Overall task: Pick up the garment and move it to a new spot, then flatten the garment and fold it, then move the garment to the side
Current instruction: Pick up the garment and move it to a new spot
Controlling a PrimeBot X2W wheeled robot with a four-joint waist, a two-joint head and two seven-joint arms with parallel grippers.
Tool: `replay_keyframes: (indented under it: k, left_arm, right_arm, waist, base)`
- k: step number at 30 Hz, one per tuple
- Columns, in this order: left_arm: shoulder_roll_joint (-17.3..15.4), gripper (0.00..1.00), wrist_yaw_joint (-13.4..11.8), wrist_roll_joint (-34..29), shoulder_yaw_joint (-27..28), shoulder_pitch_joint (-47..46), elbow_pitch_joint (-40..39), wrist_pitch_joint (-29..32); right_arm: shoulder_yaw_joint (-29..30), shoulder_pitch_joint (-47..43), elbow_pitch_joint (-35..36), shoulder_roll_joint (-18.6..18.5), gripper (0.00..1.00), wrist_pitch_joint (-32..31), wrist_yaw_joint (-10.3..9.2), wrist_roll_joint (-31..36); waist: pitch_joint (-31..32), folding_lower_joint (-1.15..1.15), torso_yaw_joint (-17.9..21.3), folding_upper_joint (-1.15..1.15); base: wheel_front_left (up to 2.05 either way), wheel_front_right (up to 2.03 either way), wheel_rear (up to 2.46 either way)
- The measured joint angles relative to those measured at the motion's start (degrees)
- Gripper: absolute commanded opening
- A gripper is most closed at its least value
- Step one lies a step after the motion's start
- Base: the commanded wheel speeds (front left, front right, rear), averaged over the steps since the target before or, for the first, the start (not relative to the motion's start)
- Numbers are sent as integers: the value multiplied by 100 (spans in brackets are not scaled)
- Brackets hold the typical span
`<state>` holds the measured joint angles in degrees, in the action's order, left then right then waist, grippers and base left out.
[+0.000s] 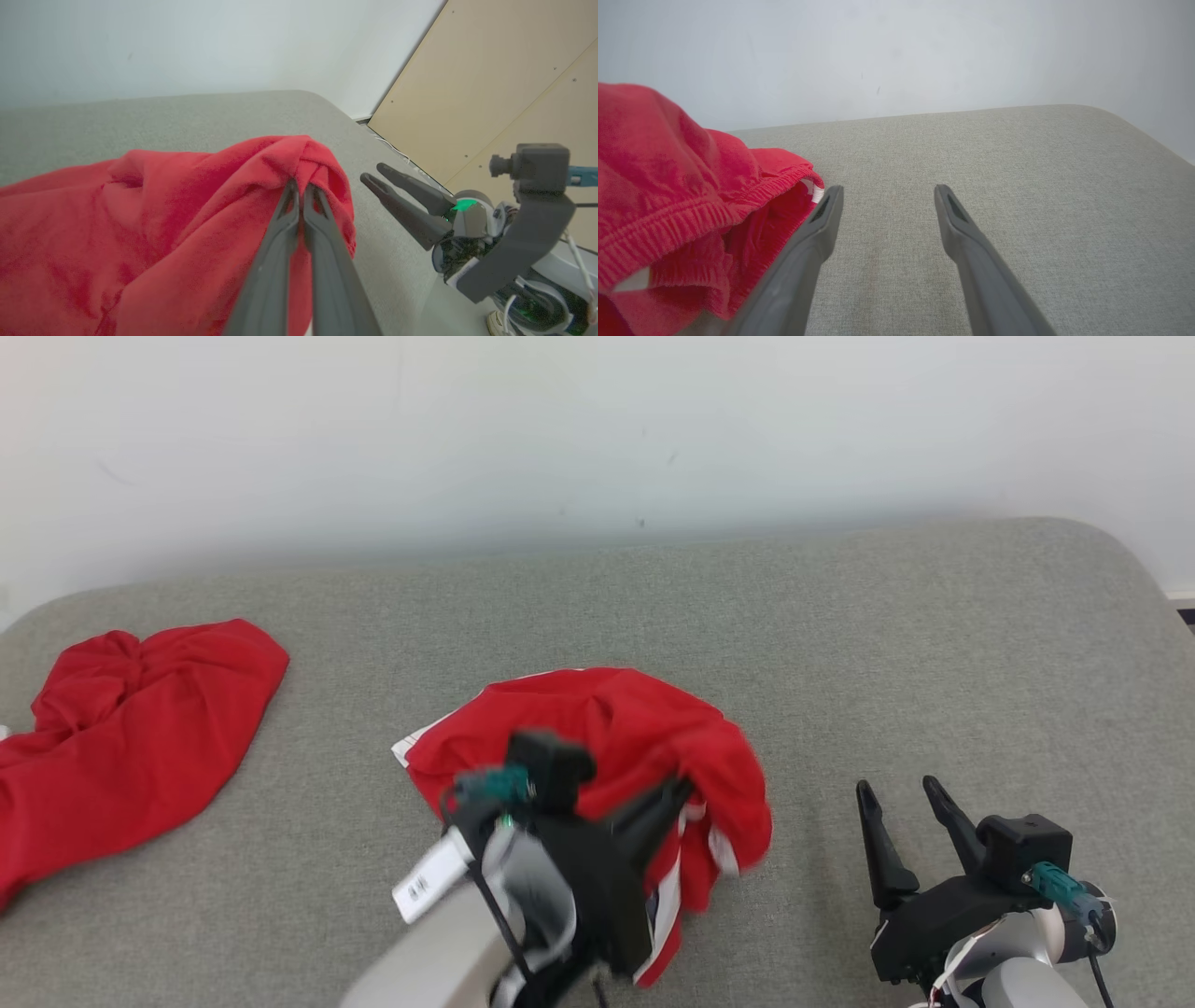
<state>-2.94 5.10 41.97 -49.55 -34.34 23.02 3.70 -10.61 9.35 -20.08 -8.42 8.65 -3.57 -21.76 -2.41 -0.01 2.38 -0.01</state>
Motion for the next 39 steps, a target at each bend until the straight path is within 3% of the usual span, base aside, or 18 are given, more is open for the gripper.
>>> replay_keyframes:
  k: [11, 12, 13, 14, 25, 29, 35, 39]
  left_arm:
    - [32, 0, -80, 211, -502, 595, 1079, -30]
    - [32, 14, -80, 252, -515, 586, 1077, -45]
    - [27, 72, -101, 304, -542, 573, 1036, -86]
    - [22, 100, -115, 326, -578, 552, 970, -126]
    - [36, 100, -285, 446, -309, 140, 509, -657]
    - [-2, 100, -450, 427, -185, 132, 412, -822]
    - [-573, 100, -1073, -202, -131, 213, 405, -1165]
    - [-739, 100, -1156, -422, -98, 456, 326, -1410]
  right_arm:
    - [-105, 43, 0, 56, 100, -7, 5, 0]
    - [-78, 39, 1, 36, 100, -5, 5, 0]
    - [-65, 38, 1, 11, 100, -5, 5, 0]
    - [-56, 38, 1, 0, 100, -4, 5, 0]
    - [-22, -1, -63, 24, 100, 44, 4, -86]
    - [-21, -108, -102, 55, 100, 46, 4, -129]
    - [-87, -120, -148, 125, 100, 53, 7, -135]
    - [-78, -201, -157, 122, 100, 92, 11, -137]
  waist:
    - [-33, 0, 143, 1]
    - [-39, 0, 138, 0]
    - [-45, 1, 126, 0]
    - [-49, 0, 114, 0]
    - [53, 1, -115, 1]
    - [133, 1, -225, 1]
    - [246, 1, -328, 0]
    - [281, 1, -353, 1]
  base:
    - [0, 0, 0]
    - [0, 0, 0]
    - [0, 0, 0]
    - [0, 0, 0]
    - [0, 0, 0]
    - [0, 0, 0]
    - [0, 0, 0]
    - [0, 0, 0]
